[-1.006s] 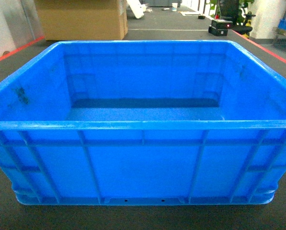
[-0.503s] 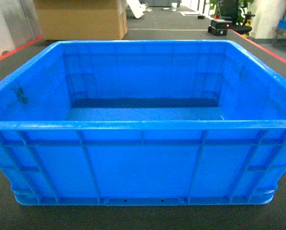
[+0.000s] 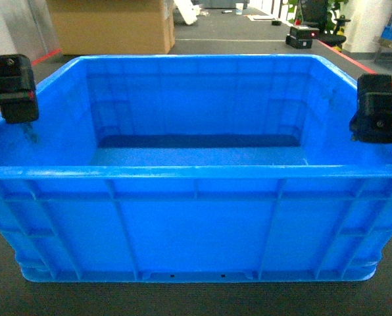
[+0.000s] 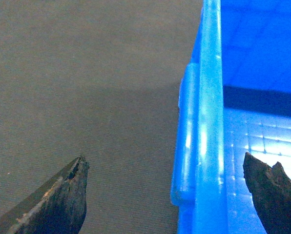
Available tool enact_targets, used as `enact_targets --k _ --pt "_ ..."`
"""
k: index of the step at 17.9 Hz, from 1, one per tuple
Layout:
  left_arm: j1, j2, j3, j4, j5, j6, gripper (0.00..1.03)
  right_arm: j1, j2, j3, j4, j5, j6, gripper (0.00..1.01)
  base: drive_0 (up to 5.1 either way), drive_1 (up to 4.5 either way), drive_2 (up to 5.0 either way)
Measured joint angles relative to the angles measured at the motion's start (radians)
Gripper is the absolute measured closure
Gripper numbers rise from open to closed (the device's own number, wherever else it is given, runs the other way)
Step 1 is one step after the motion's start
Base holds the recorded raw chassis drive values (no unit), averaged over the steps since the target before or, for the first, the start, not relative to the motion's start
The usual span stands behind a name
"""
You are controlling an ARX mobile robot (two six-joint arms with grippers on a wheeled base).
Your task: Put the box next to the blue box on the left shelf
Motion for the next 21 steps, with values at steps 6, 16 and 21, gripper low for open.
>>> enact_targets --k 6,16,21 --pt "-0.01 0.05 0.011 -0.026 0.018 -0.022 0.05 0.005 0.031 0.001 0.018 -0.003 0.033 0.03 0.0 0.0 0.0" --pt "-0.019 0.05 0.022 -0.054 0.01 0.0 0.44 0.022 0.034 0.001 0.019 -0.002 0.032 0.41 0.0 0.0 0.0" --pt "-0.034 0.05 0.029 -0.077 0.003 0.017 0.83 0.03 0.034 0.001 0.027 0.0 0.024 0.91 0.0 0.0 0.0"
